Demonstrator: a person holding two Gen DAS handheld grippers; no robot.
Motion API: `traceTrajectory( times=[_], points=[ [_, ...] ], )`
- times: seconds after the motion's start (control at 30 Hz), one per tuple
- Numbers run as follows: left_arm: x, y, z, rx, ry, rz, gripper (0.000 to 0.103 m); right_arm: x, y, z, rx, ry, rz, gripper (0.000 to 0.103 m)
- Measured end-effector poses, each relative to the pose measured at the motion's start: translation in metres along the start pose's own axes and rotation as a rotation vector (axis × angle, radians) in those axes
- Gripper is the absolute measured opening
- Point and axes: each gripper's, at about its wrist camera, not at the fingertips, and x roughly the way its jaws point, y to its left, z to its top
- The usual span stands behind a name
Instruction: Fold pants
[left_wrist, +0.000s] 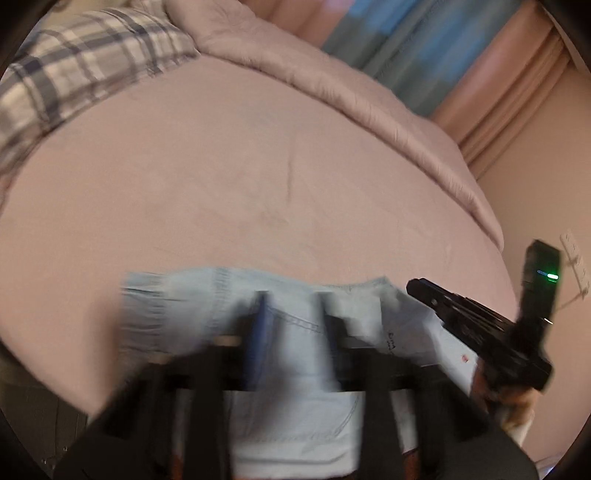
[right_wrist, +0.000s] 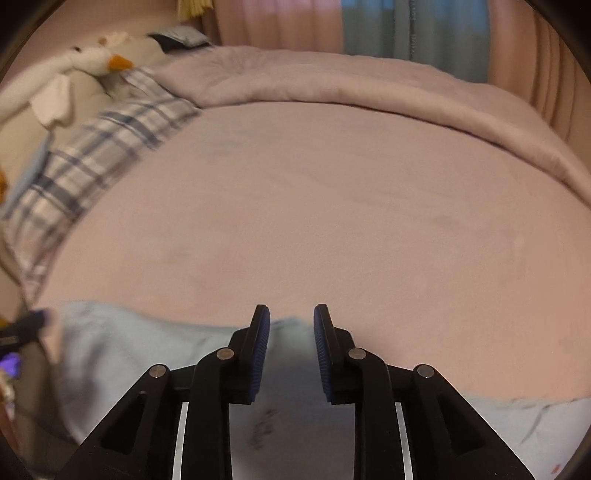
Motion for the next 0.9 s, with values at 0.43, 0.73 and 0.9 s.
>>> traceTrajectory(
  times=[0.43, 0.73, 0.9],
  points=[
    [0.042, 0.026, -0.021, -0.098, 0.116, -0.006, 0.003, 0.021, -0.047, -0.045, 0.104, 0.089, -0.034, 0.000],
    [0.042, 0.018, -0.029, -0.063, 0.098, 0.044, 0.003, -0.011, -0.109, -0.065, 0.246, 0.031, -0.192, 0.000],
    [0.044, 0.015, -0.027, -0.064, 0.099, 0.063, 0.004, -0.026, -0.139, -0.074, 0.335, 0.005, -0.247, 0.000]
  ],
)
